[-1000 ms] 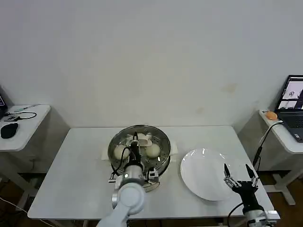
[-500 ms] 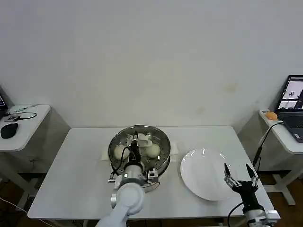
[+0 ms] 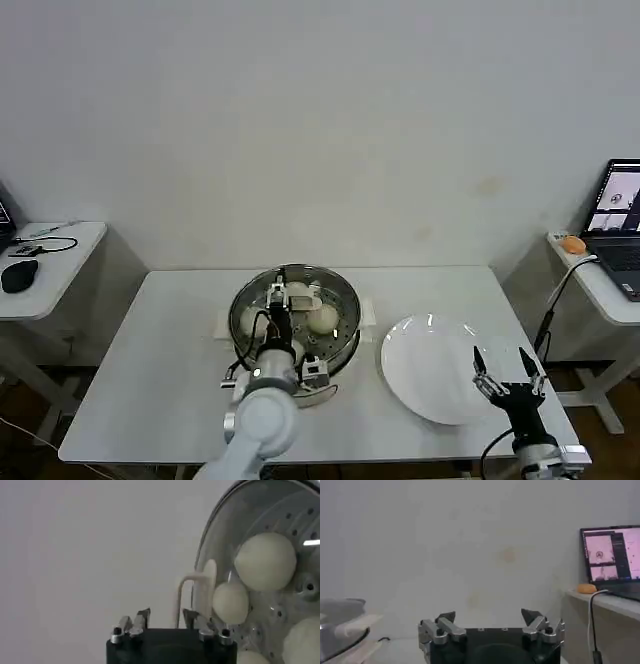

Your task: Take steamed baozi put them in steamer then cover it.

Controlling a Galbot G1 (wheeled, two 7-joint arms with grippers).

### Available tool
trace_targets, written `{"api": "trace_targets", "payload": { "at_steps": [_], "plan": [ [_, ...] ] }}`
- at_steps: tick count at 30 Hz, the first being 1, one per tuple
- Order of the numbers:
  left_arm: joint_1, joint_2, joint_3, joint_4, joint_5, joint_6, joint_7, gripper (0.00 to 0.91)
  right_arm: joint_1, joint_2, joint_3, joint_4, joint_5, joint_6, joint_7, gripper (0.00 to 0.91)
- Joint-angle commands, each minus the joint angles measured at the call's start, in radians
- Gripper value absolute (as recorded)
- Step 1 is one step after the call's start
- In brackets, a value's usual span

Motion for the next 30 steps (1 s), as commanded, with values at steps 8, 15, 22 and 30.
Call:
{"api": "trace_targets", "payload": {
  "at_steps": [8,15,22,30],
  "plan": [
    [0.084,0.05,-0.036,-0.182,-0.085,-0.013,0.02,0.907,-0.008,0.0,0.002,0.004,-0.006,0.003,-0.001,0.907],
    [0.122,0.091,-0.084,-0.277,-0.142,-0.018,0.033,0.907,-0.02,-0.007,0.003,0.01,-0.006,0.005,0.0,0.907],
    [0.155,0.173,-0.198,-0.379,-0.474,-0.025,-0.038,0.907,-0.034,-0.018,-0.005,0.029,0.0,-0.003,0.001,0.907],
    [0.231,0.188,-0.52,-0.295,-1.039,-0.212,-0.199,0.907,-0.063,-0.051,-0.062,0.053,-0.002,-0.086,0.029,0.907]
  ]
}}
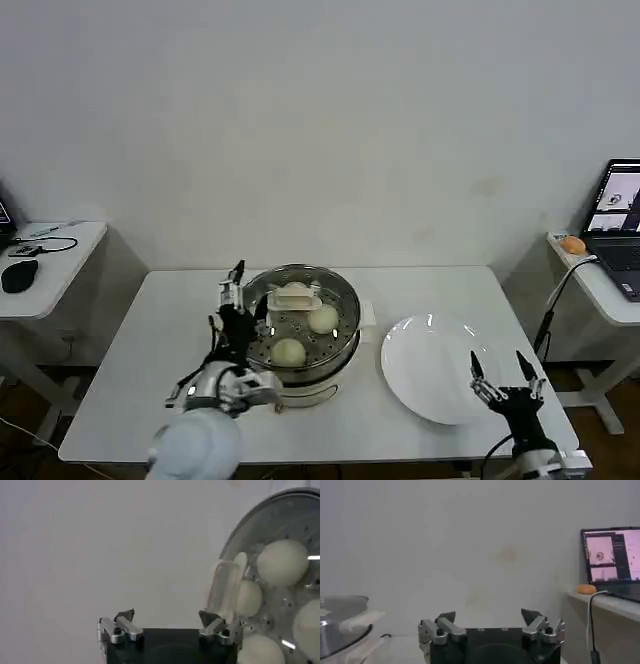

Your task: Take steamed baozi put them in steamer then cover it.

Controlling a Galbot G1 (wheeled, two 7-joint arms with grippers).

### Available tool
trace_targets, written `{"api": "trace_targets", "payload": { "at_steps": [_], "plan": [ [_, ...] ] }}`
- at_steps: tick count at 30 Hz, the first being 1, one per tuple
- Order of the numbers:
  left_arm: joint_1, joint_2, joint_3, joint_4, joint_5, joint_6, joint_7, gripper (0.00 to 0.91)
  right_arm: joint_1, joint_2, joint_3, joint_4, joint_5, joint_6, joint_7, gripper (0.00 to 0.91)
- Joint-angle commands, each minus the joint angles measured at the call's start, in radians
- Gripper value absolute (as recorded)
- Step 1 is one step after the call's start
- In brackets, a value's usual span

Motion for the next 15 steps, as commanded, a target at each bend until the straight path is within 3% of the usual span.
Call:
{"api": "trace_targets", "payload": {
  "at_steps": [1,4,15],
  "plan": [
    [0.09,0.047,-0.367,0.018,-0.728,-0.188,-0.146,0.907,-0.022,-0.026,-0.049,0.02,-0.008,-0.073,0.022,0.907],
    [0.146,0.049,-0.497,0.127,-0.879,-0.305,-0.102,0.907,-0.027,-0.042,-0.065,0.02,-0.016,-0.093,0.029,0.907],
    [0.379,0.028,-0.598,0.223,-1.042,-0.33,-0.083,0.907,-0.028,-0.071,-0.091,-0.017,-0.009,-0.124,0.073,0.907]
  ]
}}
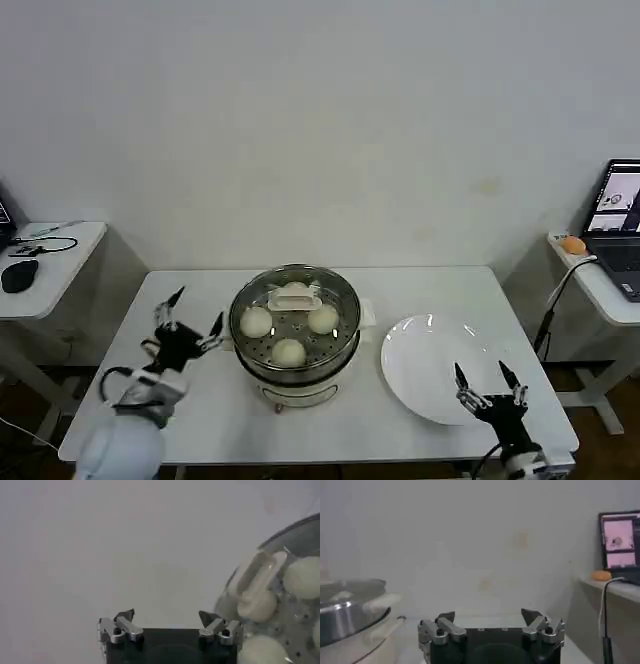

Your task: Take steamed baozi put them in steamer then cover it.

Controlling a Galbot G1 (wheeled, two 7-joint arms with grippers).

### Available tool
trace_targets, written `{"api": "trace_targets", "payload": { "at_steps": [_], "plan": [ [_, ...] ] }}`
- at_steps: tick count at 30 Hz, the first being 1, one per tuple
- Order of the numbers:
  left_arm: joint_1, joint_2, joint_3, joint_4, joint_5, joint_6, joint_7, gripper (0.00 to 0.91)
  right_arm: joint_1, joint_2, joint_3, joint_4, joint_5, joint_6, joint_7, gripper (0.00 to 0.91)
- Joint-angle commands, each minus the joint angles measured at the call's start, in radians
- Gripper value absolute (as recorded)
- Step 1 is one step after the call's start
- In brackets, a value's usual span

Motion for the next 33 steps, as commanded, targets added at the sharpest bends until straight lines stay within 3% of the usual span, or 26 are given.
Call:
{"api": "trace_targets", "payload": {
  "at_steps": [1,8,14,33],
  "plan": [
    [0.21,-0.021,-0.202,0.104,-0.351,-0.108,-0.002,0.907,-0.009,-0.022,-0.035,-0.022,-0.004,-0.041,0.032,0.907],
    [0.238,-0.054,-0.199,0.095,-0.361,-0.093,0.007,0.907,0.002,-0.022,-0.054,-0.031,-0.026,-0.005,0.025,0.907],
    [0.264,-0.08,-0.189,0.058,-0.371,-0.093,0.009,0.907,0.005,-0.024,-0.075,-0.004,-0.057,-0.048,0.048,0.907],
    [0.273,-0.112,-0.164,0.022,-0.405,-0.079,0.015,0.907,0.01,-0.027,-0.076,-0.027,-0.084,-0.016,0.052,0.907]
  ]
}}
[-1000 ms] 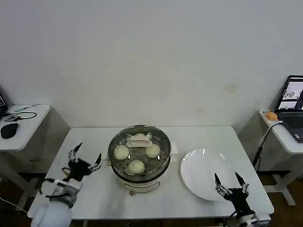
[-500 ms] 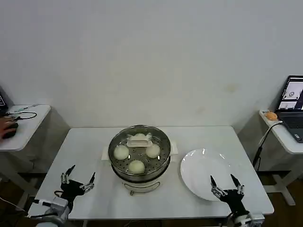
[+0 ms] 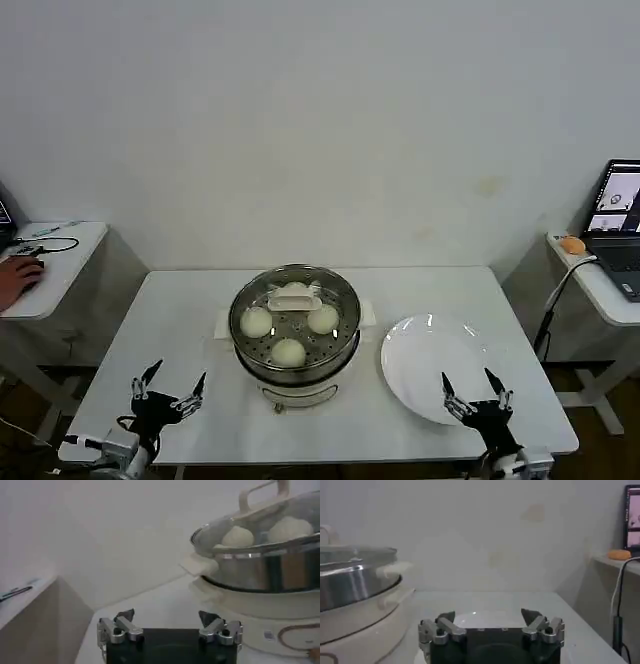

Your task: Take steamed baozi put them in steamer then cover it.

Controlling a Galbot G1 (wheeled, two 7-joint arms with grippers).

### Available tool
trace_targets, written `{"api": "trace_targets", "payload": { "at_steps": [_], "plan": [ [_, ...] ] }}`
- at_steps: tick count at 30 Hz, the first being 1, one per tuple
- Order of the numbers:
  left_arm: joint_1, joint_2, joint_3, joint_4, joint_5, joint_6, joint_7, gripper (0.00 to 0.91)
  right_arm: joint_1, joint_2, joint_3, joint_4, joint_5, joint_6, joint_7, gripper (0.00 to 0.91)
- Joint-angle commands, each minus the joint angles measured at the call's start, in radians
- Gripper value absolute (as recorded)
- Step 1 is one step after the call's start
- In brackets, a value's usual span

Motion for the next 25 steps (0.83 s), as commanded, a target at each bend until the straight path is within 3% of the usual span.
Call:
{"api": "trace_targets", "payload": {
  "at_steps": [1,25],
  "plan": [
    [0.02,-0.017,-0.004,-0.008,-0.028,-0.003,0.0,0.907,0.004,0.007,-0.003,-0.006,-0.024,0.016,-0.004,0.907],
    [0.023,-0.025,-0.003,-0.022,-0.026,-0.006,0.005,0.907,0.019,0.018,0.012,-0.013,-0.043,0.035,-0.018,0.907]
  ]
}}
